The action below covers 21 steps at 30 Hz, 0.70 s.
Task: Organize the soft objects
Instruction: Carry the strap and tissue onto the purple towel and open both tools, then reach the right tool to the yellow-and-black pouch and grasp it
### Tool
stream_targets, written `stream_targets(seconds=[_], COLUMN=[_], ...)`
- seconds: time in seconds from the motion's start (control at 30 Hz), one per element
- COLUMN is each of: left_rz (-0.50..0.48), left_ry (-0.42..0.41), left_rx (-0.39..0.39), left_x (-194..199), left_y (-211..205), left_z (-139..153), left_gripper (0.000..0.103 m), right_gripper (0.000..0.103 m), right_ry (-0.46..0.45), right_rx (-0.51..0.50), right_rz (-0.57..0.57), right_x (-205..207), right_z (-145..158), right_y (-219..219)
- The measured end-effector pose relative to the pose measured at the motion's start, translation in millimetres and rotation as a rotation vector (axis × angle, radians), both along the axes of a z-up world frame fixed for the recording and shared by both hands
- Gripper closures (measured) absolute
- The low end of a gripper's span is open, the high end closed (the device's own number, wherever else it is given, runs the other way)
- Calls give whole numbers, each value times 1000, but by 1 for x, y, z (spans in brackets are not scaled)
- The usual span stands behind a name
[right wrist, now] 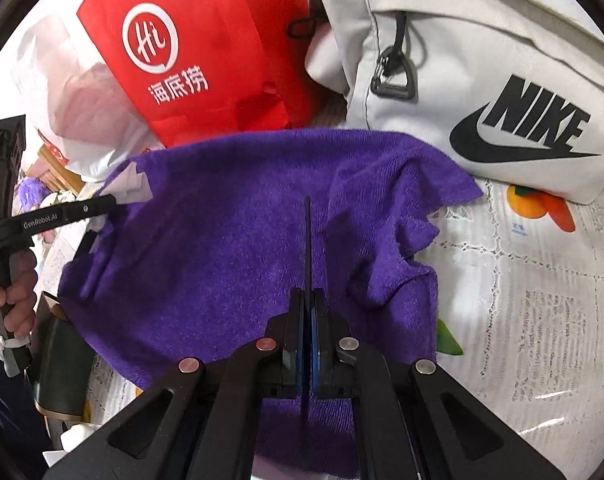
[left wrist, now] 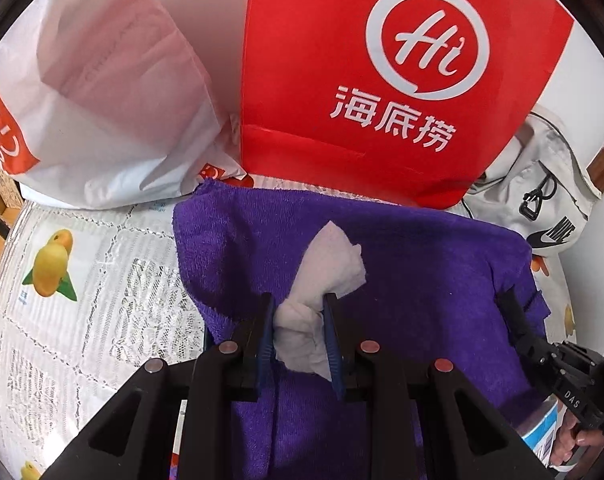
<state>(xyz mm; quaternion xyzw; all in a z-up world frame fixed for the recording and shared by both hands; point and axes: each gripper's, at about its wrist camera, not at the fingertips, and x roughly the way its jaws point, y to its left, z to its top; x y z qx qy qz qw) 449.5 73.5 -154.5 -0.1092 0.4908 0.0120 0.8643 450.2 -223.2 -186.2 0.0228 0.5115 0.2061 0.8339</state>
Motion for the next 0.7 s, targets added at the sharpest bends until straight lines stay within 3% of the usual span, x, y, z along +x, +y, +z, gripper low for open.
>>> stream_targets(seconds=[0.07, 0.13, 0.17, 0.2, 0.23, 0.3, 0.4, 0.5, 0.7], left_rz=[-3, 3, 8, 9, 6, -2, -2, 20, 29], left_ry=[11, 8, 6, 1, -6, -16, -15, -16, -66], left_rx=[-18, -13, -4, 7, 14, 25, 40, 62, 100], left_x=[0, -1, -1, -2, -3, -7, -16, -31, -75], left_y=[0, 0, 0, -2, -3, -5, -7, -7, -2], left_z=[-2, -1, 0, 1, 3, 6, 13, 24, 53], left_gripper=[77, 65, 53, 45, 44, 43, 38, 32, 31], right_gripper=[97, 93, 89, 76, 64, 56, 55, 48, 36], right_ry=[2, -16, -18, -19, -24, -53, -70, -84, -127], right_rx=[6, 11, 10, 9, 7, 10, 7, 7, -51], right_rz=[8, 14, 18, 18, 15, 8, 0, -30, -88], right_x=[0, 0, 0, 0, -1, -6, -12, -22, -59], right_z=[-1, 2, 3, 5, 7, 14, 24, 35, 59], right_y=[1, 1, 1, 2, 1, 1, -2, -6, -8])
